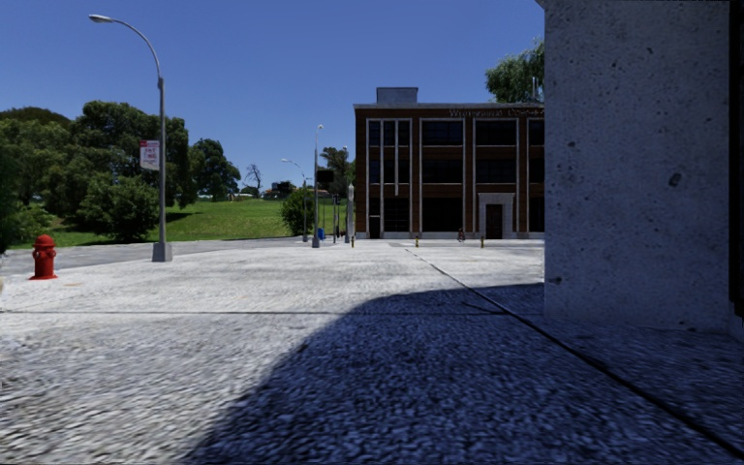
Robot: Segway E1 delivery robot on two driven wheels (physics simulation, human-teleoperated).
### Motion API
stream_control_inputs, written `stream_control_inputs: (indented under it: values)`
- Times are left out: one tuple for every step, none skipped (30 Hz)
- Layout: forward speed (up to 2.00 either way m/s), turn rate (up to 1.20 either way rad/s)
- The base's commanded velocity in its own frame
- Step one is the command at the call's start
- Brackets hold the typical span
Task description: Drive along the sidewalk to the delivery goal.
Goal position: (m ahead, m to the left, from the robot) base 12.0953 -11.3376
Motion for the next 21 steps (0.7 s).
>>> stream_control_inputs:
  values:
    - [2.00, 0.00]
    - [2.00, 0.00]
    - [2.00, 0.00]
    - [2.00, 0.00]
    - [2.00, 0.00]
    - [2.00, 0.00]
    - [2.00, 0.00]
    - [2.00, 0.00]
    - [2.00, 0.00]
    - [2.00, 0.00]
    - [2.00, 0.00]
    - [2.00, 0.00]
    - [2.00, 0.00]
    - [2.00, 0.00]
    - [2.00, 0.00]
    - [2.00, 0.00]
    - [2.00, 0.00]
    - [2.00, 0.00]
    - [2.00, 0.00]
    - [2.00, 0.00]
    - [2.00, 0.00]
